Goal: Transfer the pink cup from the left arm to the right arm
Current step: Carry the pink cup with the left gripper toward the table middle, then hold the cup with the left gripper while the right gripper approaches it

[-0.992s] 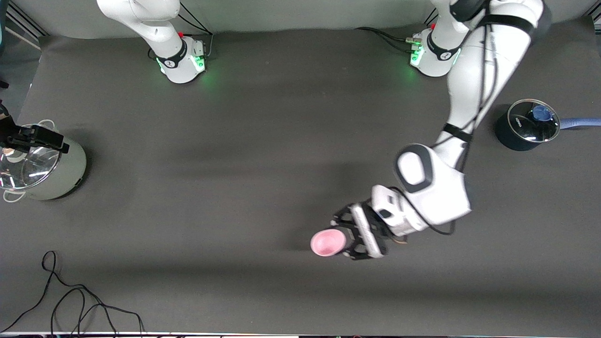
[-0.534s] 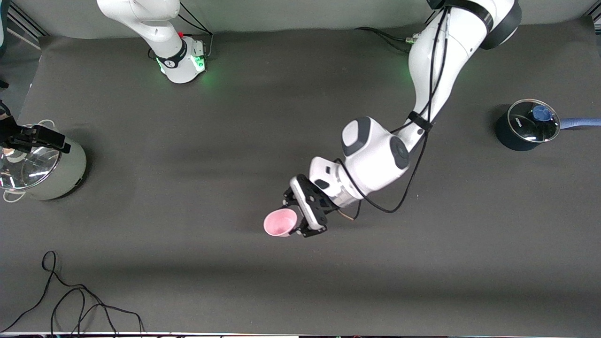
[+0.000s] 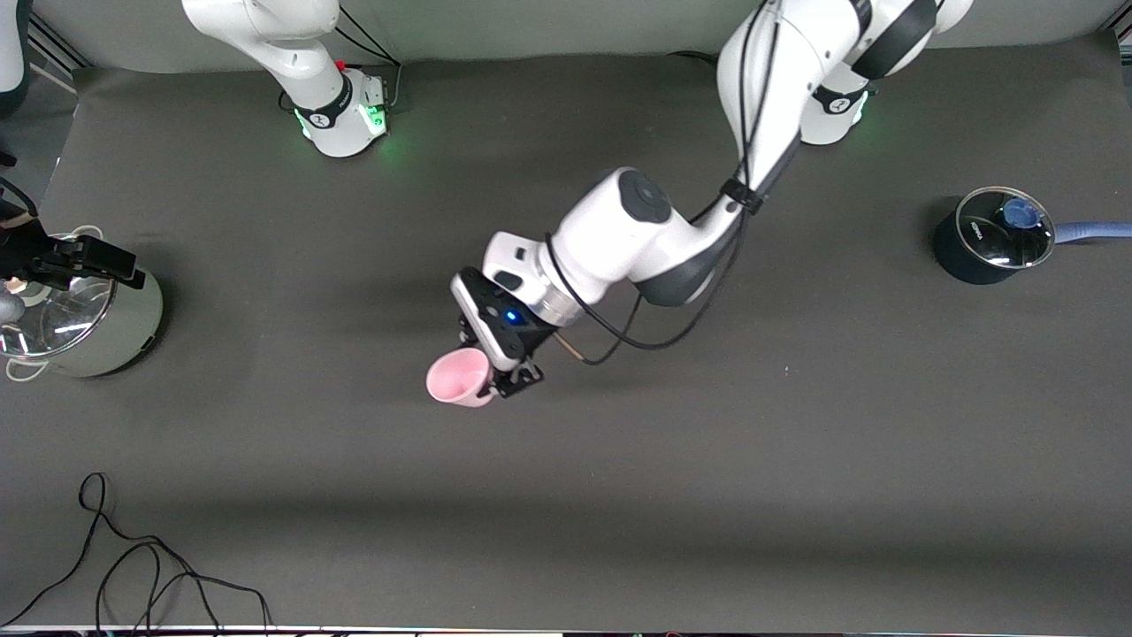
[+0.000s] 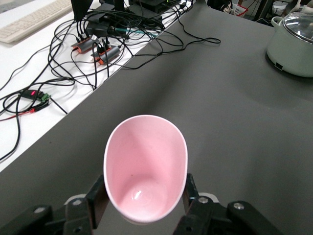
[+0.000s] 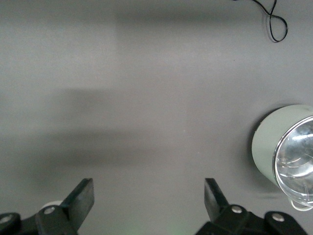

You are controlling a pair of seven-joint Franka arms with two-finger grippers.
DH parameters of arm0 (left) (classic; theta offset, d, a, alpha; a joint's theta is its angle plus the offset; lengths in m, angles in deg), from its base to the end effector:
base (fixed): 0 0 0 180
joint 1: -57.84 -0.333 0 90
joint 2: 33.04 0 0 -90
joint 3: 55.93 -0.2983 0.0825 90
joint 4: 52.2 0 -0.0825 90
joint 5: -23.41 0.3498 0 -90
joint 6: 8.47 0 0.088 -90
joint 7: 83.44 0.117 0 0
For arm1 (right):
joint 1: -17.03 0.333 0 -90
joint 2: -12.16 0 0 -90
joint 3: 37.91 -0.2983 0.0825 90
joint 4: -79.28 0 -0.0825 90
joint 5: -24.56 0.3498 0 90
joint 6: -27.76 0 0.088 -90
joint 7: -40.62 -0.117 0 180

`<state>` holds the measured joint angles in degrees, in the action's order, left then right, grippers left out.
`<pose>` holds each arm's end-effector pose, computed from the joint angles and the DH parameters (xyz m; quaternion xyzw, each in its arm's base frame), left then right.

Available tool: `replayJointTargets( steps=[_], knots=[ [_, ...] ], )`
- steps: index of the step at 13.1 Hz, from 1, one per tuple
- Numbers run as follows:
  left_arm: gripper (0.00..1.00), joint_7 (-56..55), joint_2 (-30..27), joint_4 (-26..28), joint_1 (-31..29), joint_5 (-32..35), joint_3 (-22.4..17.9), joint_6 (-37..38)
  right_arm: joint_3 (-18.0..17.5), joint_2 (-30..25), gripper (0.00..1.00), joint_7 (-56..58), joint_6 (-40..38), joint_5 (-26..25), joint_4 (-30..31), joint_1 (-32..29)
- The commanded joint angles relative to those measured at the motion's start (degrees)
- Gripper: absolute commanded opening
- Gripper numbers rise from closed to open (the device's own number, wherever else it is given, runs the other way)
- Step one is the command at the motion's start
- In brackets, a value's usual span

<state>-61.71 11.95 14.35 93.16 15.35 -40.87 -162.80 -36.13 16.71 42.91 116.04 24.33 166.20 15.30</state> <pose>0.5467 -0.5390 0.4188 0.8064 -0.4439 0.3289 0.2112 0.5380 -0.0328 0.5756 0.9996 -0.0106 -0.0279 0.0018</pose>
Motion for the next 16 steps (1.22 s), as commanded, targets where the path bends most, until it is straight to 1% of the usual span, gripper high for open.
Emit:
replayJointTargets(
  steps=[1,5,7,10,13,16],
  knots=[
    [0.0,-4.49,-0.52,-2.99,4.49,1.03,-4.6,1.32,0.07,0.54,1.0,-1.15,0.66,-0.47,-0.87,1.03],
    [0.0,-7.39,-0.35,-5.46,6.43,1.11,-4.95,1.15,0.07,0.98,1.0,-4.13,1.19,-0.38,-0.87,2.78],
    [0.0,-8.88,-0.35,-5.99,8.01,1.12,-6.53,1.15,0.07,1.77,1.0,-6.85,1.98,-0.47,-0.96,5.32],
    [0.0,-10.39,-0.26,-6.6,10.64,1.03,-9.52,1.23,0.07,3.09,1.0,-14.31,3.74,-0.47,-1.14,10.5],
    [0.0,-11.09,-0.17,-6.52,10.74,1.12,-9.7,1.15,0.07,3.97,1.0,-19.34,5.76,-0.21,-1.49,16.39],
    [0.0,-11.18,-0.17,-6.43,10.82,1.12,-9.7,1.15,0.07,4.76,1.0,-24.42,6.9,3.48,-1.66,19.83]
  ],
)
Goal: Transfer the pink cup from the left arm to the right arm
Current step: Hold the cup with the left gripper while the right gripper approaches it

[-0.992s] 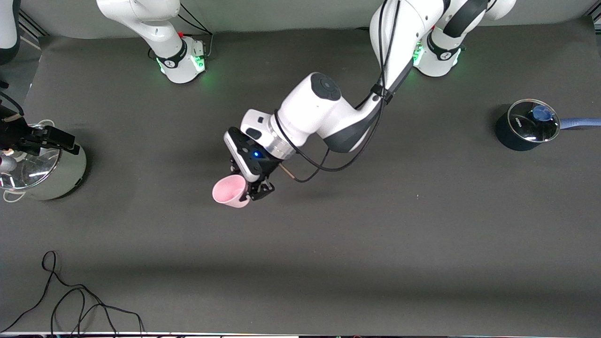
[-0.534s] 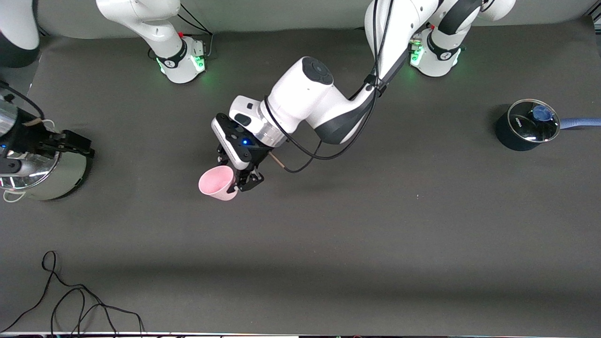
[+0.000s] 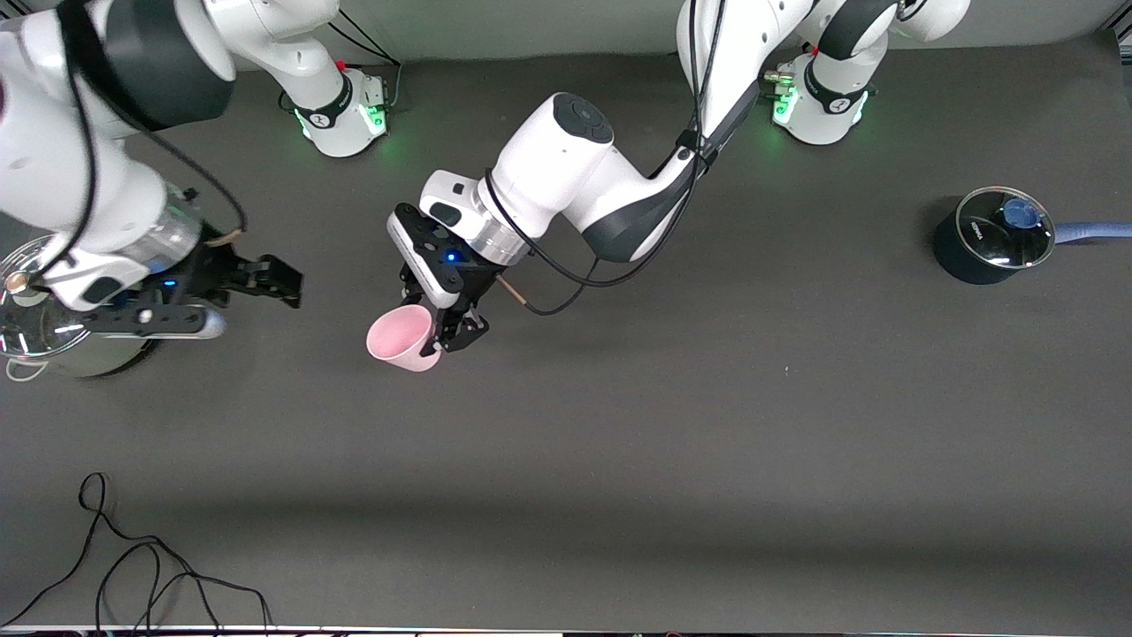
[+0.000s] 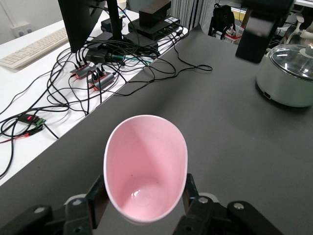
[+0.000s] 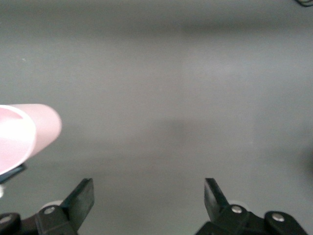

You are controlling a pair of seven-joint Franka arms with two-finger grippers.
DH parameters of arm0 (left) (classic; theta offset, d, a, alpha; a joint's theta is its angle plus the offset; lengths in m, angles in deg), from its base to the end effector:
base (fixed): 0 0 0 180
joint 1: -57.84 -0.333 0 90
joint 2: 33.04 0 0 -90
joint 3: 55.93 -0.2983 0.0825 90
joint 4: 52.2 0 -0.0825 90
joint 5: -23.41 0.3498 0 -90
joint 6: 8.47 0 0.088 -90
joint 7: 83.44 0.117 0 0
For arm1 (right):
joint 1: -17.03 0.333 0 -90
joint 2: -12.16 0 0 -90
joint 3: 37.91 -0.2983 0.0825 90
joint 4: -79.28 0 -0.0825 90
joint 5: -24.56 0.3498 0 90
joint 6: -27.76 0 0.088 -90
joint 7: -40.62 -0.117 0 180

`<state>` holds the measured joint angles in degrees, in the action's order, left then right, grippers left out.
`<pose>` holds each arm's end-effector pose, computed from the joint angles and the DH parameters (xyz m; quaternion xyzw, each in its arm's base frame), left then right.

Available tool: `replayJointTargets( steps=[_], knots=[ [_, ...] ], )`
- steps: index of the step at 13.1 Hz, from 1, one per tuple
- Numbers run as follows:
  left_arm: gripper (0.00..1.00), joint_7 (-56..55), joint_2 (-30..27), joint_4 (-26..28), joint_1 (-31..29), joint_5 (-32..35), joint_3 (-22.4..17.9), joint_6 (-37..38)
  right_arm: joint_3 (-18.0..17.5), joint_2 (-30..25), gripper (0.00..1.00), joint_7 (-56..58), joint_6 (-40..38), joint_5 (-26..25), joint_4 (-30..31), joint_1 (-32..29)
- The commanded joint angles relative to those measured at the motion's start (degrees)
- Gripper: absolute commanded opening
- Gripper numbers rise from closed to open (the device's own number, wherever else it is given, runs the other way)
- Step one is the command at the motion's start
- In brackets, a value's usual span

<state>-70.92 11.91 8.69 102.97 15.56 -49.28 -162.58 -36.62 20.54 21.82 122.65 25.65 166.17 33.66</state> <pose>0.5097 -0.5821 0.4591 0.8072 -0.4177 0.3572 0.2154 0.5472 0.1531 0.5486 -0.9995 0.0309 0.0055 0.0065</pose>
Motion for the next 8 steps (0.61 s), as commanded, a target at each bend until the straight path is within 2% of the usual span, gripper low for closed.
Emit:
replayJointTargets(
  steps=[1,4,8],
  knots=[
    [0.0,-1.98,-0.13,-0.77,1.01,0.91,-1.29,0.92,0.55,0.94,1.0,-4.31,0.3,2.25,-1.81,2.78],
    [0.0,-1.98,-0.05,-0.77,1.01,0.91,-1.29,0.84,0.55,2.17,1.0,-8.96,0.3,1.9,-3.21,5.77],
    [0.0,-1.98,-0.05,-0.69,1.01,0.91,-1.29,0.75,0.55,3.84,1.0,-10.21,1.0,1.82,-4.18,5.87]
  ],
)
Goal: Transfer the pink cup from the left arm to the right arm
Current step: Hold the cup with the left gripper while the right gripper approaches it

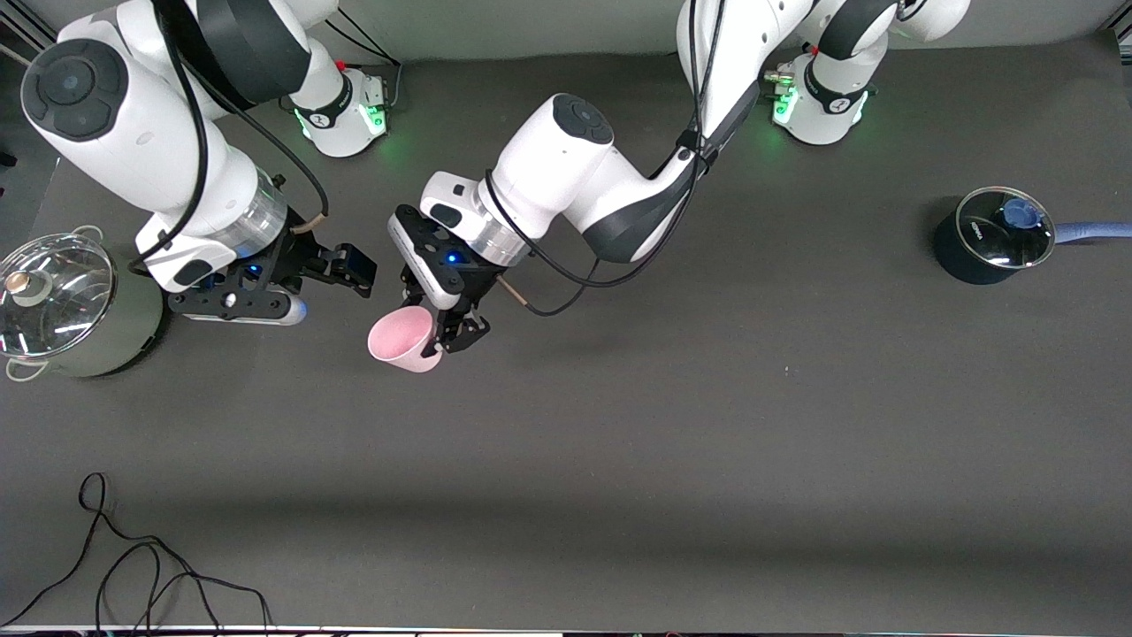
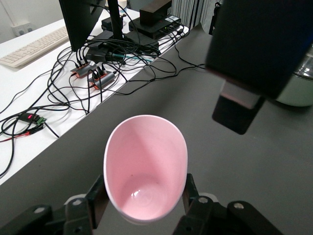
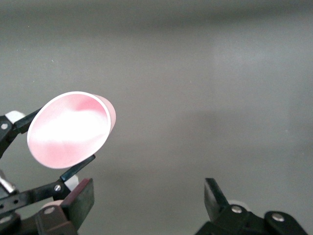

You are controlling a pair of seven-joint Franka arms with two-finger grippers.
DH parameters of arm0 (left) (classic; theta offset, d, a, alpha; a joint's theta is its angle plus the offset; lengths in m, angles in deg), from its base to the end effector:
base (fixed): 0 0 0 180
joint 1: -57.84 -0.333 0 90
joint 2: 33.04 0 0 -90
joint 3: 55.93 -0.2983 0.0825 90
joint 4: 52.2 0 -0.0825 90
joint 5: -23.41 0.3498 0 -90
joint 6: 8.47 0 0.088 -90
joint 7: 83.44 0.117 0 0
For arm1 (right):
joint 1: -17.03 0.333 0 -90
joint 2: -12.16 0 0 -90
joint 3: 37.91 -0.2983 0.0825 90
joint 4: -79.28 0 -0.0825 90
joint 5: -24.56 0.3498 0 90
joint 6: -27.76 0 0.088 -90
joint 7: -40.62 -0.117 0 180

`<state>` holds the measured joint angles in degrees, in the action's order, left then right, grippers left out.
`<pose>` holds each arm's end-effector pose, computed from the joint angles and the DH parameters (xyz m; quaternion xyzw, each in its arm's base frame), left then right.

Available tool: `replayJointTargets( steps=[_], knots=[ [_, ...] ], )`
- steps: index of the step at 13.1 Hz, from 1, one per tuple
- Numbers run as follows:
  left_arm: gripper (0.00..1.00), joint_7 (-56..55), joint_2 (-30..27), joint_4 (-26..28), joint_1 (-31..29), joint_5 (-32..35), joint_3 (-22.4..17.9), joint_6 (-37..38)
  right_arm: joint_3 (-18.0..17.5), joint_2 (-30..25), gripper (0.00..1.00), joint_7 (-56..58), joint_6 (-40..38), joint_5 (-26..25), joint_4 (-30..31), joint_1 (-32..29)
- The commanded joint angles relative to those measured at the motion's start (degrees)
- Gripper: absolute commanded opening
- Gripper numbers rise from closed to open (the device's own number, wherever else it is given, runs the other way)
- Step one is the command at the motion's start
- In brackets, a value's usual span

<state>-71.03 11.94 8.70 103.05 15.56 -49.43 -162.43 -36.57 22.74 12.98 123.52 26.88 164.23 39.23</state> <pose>0.5097 -0.5821 0.4582 0.8081 -0.4175 0.3558 0.2144 0.5405 0.2118 0.5429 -0.9980 0.0609 0.0055 0.0172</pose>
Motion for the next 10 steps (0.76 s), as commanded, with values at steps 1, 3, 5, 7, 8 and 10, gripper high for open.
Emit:
replayJointTargets(
  steps=[1,3,5,7,8,10],
  knots=[
    [0.0,-1.86,-0.07,-0.69,0.93,0.91,-1.14,0.6,0.51,1.81,1.0,-1.36,0.39,0.5,-2.25,0.3],
    [0.0,-1.86,0.01,-0.69,0.84,0.91,-1.14,0.6,0.51,2.69,1.0,-1.36,2.05,0.5,-2.25,0.3],
    [0.0,-1.86,0.01,-0.6,0.93,0.91,-1.14,0.42,0.51,3.21,1.0,-1.36,2.24,0.5,-2.25,0.3],
    [0.0,-1.86,0.1,-0.6,0.93,0.91,-1.14,0.24,0.51,4.09,1.0,-1.36,2.5,0.5,-2.33,0.3],
    [0.0,-1.86,0.1,-0.6,0.93,0.91,-1.14,0.24,0.51,4.36,1.0,-1.36,2.67,0.5,-2.33,0.3],
    [0.0,-1.86,0.1,-0.52,0.93,0.91,-1.14,0.24,0.51,5.06,1.0,-1.36,3.73,0.5,-2.33,0.3]
  ],
)
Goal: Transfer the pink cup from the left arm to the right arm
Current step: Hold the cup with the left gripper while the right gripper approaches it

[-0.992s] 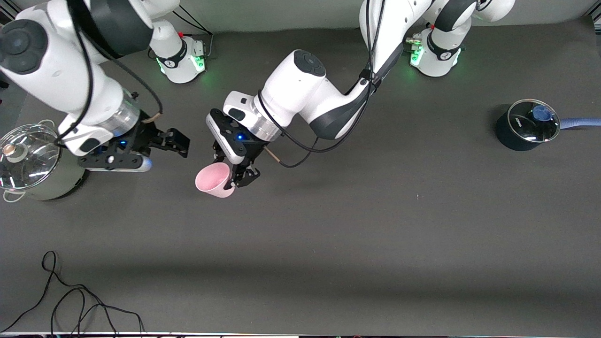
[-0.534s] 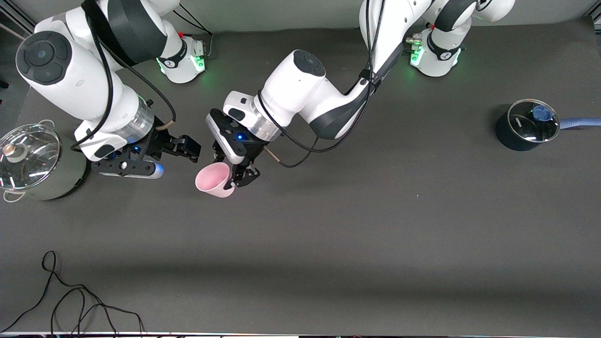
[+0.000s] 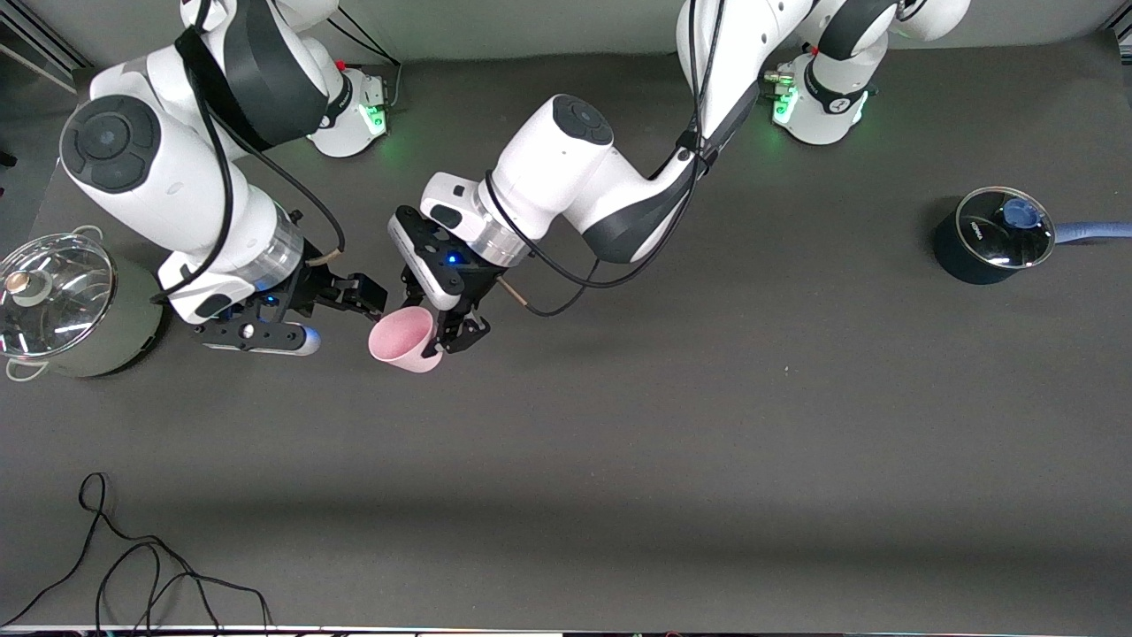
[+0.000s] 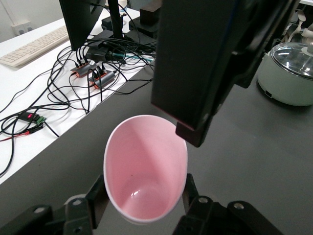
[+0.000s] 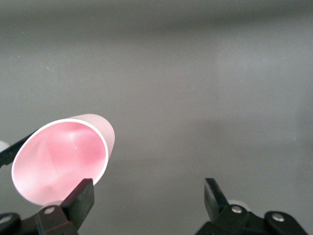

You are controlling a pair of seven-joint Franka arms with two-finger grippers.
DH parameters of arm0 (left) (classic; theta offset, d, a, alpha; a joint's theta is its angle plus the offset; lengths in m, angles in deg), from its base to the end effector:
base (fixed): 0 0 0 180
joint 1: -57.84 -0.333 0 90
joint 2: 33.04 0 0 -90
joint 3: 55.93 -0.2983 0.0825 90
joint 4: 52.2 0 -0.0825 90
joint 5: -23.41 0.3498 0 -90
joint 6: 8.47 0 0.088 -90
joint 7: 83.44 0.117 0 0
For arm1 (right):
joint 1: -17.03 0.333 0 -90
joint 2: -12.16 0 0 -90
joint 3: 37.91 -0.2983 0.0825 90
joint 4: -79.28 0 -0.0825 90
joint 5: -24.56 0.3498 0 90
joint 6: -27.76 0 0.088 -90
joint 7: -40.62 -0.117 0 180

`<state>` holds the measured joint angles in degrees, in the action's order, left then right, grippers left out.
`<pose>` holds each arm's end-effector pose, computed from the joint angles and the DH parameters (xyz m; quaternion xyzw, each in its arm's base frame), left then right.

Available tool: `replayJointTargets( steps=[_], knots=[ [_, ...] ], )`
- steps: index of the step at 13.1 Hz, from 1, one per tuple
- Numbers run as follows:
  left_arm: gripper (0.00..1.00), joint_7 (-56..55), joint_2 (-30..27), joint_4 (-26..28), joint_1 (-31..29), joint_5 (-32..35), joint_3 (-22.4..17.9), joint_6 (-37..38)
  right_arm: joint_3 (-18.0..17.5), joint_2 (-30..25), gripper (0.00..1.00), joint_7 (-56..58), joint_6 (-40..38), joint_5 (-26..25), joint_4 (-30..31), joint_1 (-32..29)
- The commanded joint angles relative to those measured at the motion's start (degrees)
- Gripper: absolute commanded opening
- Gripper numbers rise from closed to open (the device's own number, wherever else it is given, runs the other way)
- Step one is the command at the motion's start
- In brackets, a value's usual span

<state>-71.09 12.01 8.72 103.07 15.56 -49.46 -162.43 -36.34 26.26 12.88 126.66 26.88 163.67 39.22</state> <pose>0.5098 -0.5822 0.4570 0.8086 -0.4173 0.3551 0.2142 0.5592 0.2167 0.5159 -0.9978 0.0647 0.0035 0.0167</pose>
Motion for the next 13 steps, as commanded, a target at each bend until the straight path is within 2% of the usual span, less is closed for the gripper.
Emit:
replayJointTargets(
  steps=[1,6,12,13],
  knots=[
    [0.0,-1.81,0.03,-0.62,0.91,0.91,-1.11,0.24,0.27,2.24,1.0,-1.26,1.03,0.5,-1.77,0.31],
    [0.0,-1.81,0.03,-0.54,0.91,0.91,-1.11,0.24,0.27,4.53,1.0,-1.26,4.54,0.5,-1.68,1.27],
    [0.0,-1.9,0.03,-0.54,0.91,0.91,-1.11,0.15,0.27,5.23,1.0,-1.35,4.81,0.76,-1.77,1.27],
    [0.0,-1.9,0.03,-0.54,0.91,0.91,-1.11,0.15,0.36,5.24,0.9,-1.35,4.81,0.67,-1.86,1.27]
  ],
)
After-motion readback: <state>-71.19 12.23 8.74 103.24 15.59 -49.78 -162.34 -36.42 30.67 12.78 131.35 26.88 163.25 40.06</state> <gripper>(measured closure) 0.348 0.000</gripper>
